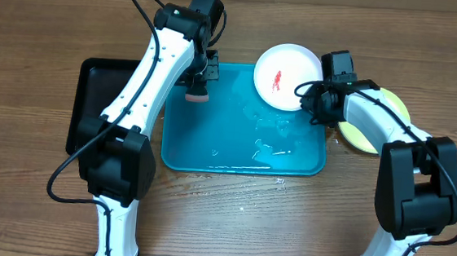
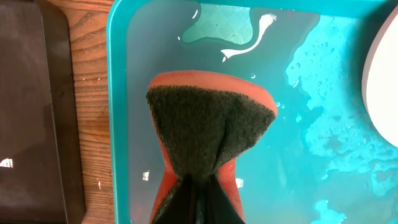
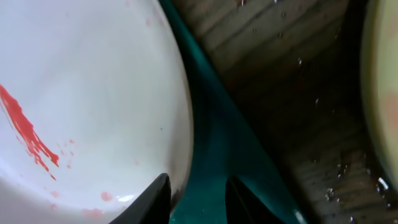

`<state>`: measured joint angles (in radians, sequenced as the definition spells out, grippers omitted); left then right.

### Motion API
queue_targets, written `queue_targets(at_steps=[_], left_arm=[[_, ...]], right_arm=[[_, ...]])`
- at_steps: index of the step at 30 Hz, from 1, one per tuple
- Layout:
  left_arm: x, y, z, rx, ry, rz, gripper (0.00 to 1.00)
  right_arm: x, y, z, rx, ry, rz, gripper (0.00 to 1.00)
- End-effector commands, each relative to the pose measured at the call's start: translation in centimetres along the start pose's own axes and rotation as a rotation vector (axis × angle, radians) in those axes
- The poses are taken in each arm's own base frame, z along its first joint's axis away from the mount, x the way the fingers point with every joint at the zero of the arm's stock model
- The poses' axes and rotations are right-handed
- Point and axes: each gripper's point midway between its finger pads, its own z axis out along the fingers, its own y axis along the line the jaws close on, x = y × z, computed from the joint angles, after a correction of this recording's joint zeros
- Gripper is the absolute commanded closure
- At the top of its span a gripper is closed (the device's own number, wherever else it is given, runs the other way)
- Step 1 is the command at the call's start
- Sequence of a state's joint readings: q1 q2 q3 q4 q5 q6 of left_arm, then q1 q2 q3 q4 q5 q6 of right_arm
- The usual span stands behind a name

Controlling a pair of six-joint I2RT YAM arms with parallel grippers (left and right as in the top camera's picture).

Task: Clean dirty plates on tray and stack at the side
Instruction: 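Grip the white plate rim with the right gripper and pull it center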

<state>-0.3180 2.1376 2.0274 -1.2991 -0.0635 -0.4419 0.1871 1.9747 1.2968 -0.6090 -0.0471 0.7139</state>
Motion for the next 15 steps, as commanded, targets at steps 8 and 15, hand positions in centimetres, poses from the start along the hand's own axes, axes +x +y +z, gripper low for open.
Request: queue_targets(at_steps=[8,15], left_arm=[[-0.1,0.3,-0.1,0.008,-0.001,-0.001,0.96],[-0.1,0.2,-0.1,0.008,-0.002,-0.001,0.96]], right_arm=[[8.0,-0.5,-0.9,0.047,0.292,-0.224,0.69],[12.4,0.3,-2.3,-0.003,0.448,-0.457,0.70]])
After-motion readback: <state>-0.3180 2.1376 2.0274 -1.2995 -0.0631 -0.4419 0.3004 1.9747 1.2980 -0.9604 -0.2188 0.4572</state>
